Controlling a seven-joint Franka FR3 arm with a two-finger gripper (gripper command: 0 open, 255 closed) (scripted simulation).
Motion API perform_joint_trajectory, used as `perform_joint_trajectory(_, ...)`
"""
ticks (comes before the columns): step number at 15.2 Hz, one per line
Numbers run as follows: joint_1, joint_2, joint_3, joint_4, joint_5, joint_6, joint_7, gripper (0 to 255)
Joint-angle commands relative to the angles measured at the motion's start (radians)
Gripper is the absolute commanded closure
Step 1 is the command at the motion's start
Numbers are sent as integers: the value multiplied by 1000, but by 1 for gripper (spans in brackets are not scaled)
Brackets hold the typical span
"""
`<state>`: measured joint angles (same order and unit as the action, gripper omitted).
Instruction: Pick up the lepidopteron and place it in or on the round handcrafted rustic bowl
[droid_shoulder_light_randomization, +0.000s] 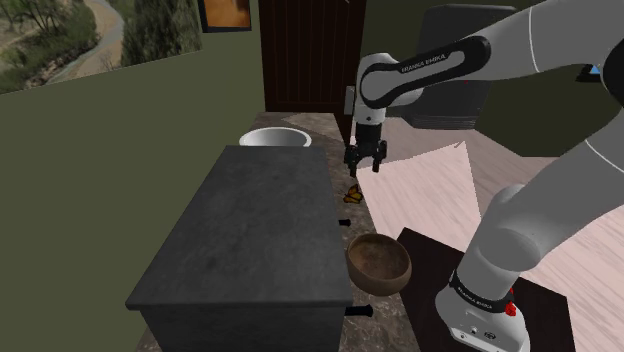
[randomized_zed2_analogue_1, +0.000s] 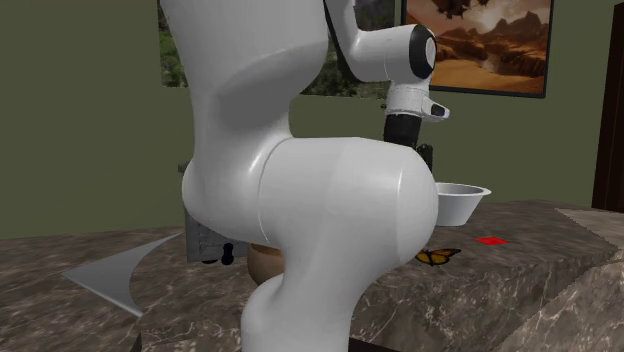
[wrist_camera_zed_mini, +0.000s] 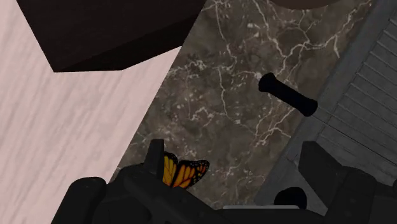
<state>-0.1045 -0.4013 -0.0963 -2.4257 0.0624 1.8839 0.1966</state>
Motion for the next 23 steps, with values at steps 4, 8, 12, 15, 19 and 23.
perform_joint_trajectory(4, -39, 174, -41, 37, 57, 123, 79, 0)
perform_joint_trajectory(8, -67, 312, -76, 74, 117, 209, 124, 0)
perform_joint_trajectory(12, -97, 448, -109, 118, 196, 283, 154, 0)
perform_joint_trajectory(15, -105, 490, -114, 123, 224, 314, 157, 0)
perform_joint_trajectory(19, -100, 520, -106, 100, 245, 365, 143, 0)
perform_joint_trajectory(23, -97, 541, -100, 87, 261, 398, 133, 0)
